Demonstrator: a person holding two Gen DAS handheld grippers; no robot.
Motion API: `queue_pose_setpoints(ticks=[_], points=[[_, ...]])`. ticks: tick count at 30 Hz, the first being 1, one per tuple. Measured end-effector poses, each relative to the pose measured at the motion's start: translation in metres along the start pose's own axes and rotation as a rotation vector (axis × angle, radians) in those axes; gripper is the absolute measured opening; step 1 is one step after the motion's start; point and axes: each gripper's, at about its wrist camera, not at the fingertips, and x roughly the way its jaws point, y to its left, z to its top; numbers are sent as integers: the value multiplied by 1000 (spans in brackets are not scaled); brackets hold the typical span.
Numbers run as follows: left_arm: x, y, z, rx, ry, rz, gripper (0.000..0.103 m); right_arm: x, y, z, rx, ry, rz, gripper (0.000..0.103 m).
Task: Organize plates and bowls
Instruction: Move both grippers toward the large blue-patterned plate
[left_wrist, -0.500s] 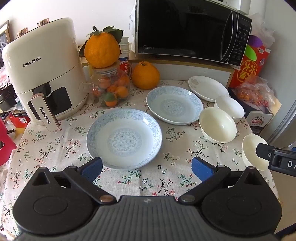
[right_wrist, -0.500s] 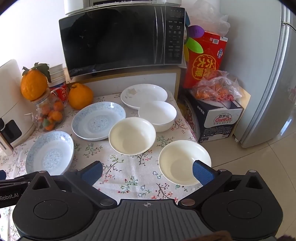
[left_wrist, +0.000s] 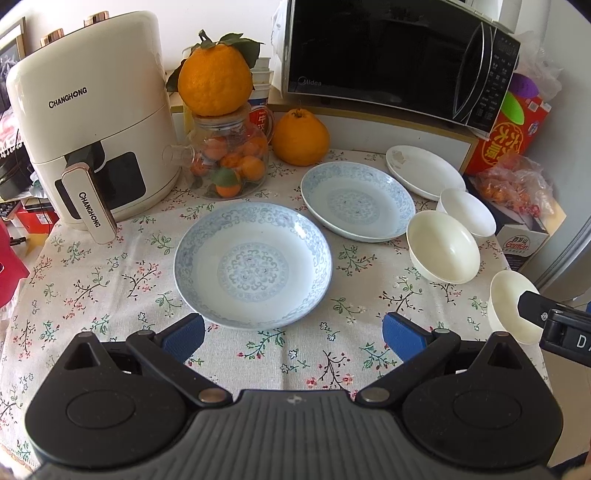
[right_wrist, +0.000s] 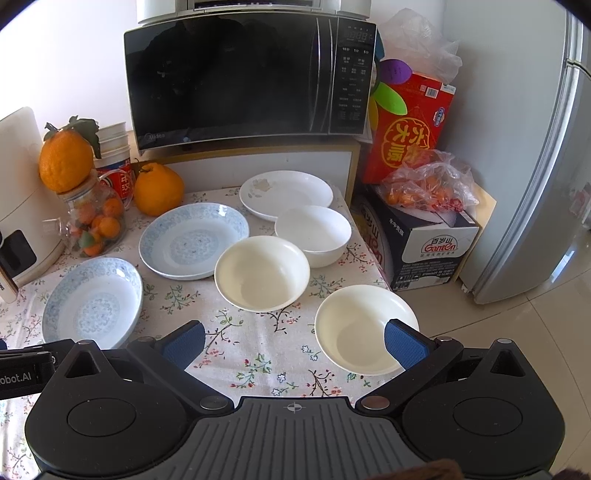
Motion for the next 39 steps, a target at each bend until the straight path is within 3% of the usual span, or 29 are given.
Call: queue_pose_setpoints(ticks=[3, 4, 6, 10, 28, 39], points=[[0, -3, -2, -4, 6, -2, 103, -1, 0, -1, 9, -3, 2, 103], [1, 3, 3, -6, -38, -17, 103, 1, 0, -2, 16, 3, 3, 103], [1, 5, 5, -4, -49, -14, 103, 2, -1, -1, 19, 7, 2, 103], [5, 6, 7, -1, -7, 2, 103, 3, 0, -1, 14, 3, -10, 103], [11, 20, 9, -28, 12, 27, 103, 15, 16, -2, -29, 3, -41, 103], [34, 63, 25, -92, 32, 71, 101, 52, 48, 4, 19, 133, 165, 103]])
